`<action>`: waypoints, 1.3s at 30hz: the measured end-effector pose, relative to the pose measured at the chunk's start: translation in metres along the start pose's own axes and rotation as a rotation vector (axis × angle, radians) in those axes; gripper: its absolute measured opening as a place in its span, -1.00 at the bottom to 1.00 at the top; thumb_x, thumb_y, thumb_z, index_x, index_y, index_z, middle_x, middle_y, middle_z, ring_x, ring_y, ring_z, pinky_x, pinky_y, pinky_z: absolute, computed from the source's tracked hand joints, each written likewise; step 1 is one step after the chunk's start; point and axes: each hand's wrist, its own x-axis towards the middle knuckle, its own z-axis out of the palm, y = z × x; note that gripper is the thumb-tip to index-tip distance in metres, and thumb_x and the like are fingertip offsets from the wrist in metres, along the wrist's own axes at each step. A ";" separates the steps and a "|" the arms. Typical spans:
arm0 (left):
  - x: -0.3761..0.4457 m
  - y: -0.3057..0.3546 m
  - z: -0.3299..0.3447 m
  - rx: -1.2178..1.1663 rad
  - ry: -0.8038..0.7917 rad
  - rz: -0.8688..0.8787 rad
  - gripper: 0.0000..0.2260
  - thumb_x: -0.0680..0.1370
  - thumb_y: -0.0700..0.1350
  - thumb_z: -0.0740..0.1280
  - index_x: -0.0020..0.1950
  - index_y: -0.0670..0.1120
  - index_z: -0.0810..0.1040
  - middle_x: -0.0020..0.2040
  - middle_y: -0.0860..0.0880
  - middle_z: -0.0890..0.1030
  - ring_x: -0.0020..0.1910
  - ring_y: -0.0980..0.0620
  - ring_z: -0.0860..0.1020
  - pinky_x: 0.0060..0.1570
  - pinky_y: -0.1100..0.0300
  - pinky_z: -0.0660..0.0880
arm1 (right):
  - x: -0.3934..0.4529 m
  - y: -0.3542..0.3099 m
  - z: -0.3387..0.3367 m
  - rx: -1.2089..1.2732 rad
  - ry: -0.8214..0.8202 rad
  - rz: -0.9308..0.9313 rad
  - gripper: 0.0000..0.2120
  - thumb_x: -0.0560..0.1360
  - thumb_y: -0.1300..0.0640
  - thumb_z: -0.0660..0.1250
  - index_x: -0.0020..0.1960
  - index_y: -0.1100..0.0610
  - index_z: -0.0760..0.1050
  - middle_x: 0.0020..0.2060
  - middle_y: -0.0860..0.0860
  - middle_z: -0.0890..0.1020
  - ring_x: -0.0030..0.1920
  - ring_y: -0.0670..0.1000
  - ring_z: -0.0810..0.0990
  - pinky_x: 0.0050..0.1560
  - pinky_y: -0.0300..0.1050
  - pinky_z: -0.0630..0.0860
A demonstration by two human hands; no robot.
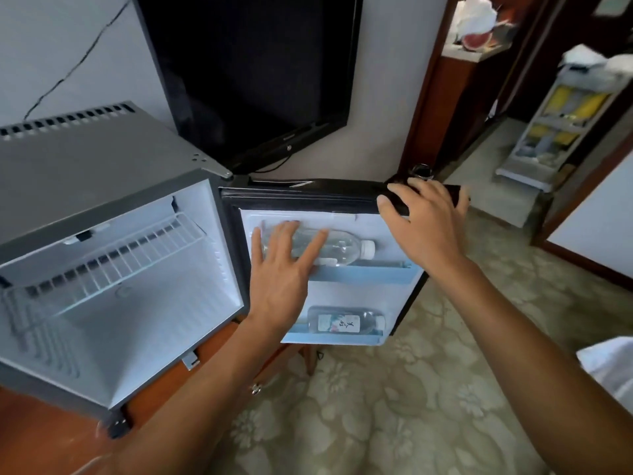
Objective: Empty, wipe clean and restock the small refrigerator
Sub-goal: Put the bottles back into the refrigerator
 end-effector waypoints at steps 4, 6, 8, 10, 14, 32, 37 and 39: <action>0.001 0.011 0.003 -0.006 0.001 -0.096 -0.32 0.53 -0.14 0.49 0.58 0.17 0.32 0.41 -0.34 0.35 0.44 -0.40 0.27 0.46 -0.34 0.16 | 0.000 0.009 0.002 -0.058 -0.083 -0.018 -0.53 0.63 -0.30 0.10 0.46 -0.17 0.43 0.49 -0.04 0.43 0.53 0.06 0.27 0.53 0.39 -0.05; 0.002 0.015 0.005 -0.029 -0.011 -0.074 -0.23 0.49 -0.20 0.52 0.61 0.15 0.28 0.38 -0.34 0.36 0.38 -0.39 0.31 0.36 -0.26 0.32 | -0.001 0.008 0.004 -0.057 -0.083 -0.021 -0.52 0.63 -0.30 0.10 0.47 -0.16 0.43 0.50 -0.03 0.43 0.53 0.07 0.27 0.54 0.38 -0.07; 0.003 0.020 0.006 -0.036 -0.046 -0.077 -0.17 0.48 -0.23 0.51 0.63 0.14 0.20 0.39 -0.34 0.35 0.39 -0.38 0.32 0.32 -0.20 0.34 | -0.002 0.008 0.003 -0.055 -0.084 -0.016 -0.52 0.63 -0.31 0.10 0.47 -0.17 0.43 0.50 -0.03 0.43 0.54 0.07 0.27 0.54 0.37 -0.07; 0.003 0.023 0.005 -0.036 -0.088 -0.083 -0.17 0.49 -0.22 0.50 0.65 0.11 0.15 0.41 -0.34 0.34 0.42 -0.38 0.30 0.35 -0.19 0.31 | -0.001 0.009 0.001 -0.050 -0.094 -0.017 -0.51 0.63 -0.32 0.10 0.47 -0.18 0.42 0.51 -0.03 0.42 0.54 0.07 0.27 0.55 0.36 -0.06; -0.006 0.019 0.000 -0.067 -0.100 -0.101 -0.30 0.61 0.07 0.37 0.66 -0.01 0.13 0.53 -0.36 0.23 0.54 -0.37 0.18 0.53 -0.25 0.15 | 0.000 0.010 -0.005 -0.027 -0.128 -0.005 -0.52 0.62 -0.34 0.09 0.47 -0.22 0.41 0.52 -0.07 0.39 0.55 0.01 0.24 0.56 0.31 -0.08; -0.044 0.042 -0.014 -0.187 -0.308 -0.023 -0.06 0.47 -0.15 0.34 0.67 0.17 -0.18 0.62 -0.33 0.12 -0.02 -0.14 0.45 0.06 -0.04 0.47 | -0.007 0.022 -0.017 0.168 -0.249 -0.027 -0.52 0.61 -0.33 0.15 0.50 -0.29 0.33 0.58 -0.13 0.28 0.60 -0.07 0.09 0.56 0.21 -0.29; -0.041 0.047 -0.014 -0.178 -0.357 -0.014 -0.04 0.48 -0.16 0.31 0.63 0.21 -0.30 0.64 -0.35 -0.04 -0.01 -0.12 0.46 0.08 -0.01 0.46 | -0.007 0.022 -0.019 0.135 -0.260 -0.027 -0.52 0.62 -0.32 0.14 0.52 -0.29 0.31 0.58 -0.12 0.27 0.60 -0.06 0.09 0.56 0.22 -0.29; -0.041 0.045 -0.016 -0.165 -0.366 -0.004 -0.04 0.50 -0.17 0.29 0.62 0.22 -0.34 0.64 -0.32 -0.09 0.00 -0.11 0.45 0.11 0.00 0.44 | -0.007 0.023 -0.018 0.122 -0.249 -0.036 -0.51 0.62 -0.32 0.13 0.52 -0.28 0.31 0.58 -0.12 0.27 0.60 -0.06 0.09 0.56 0.22 -0.29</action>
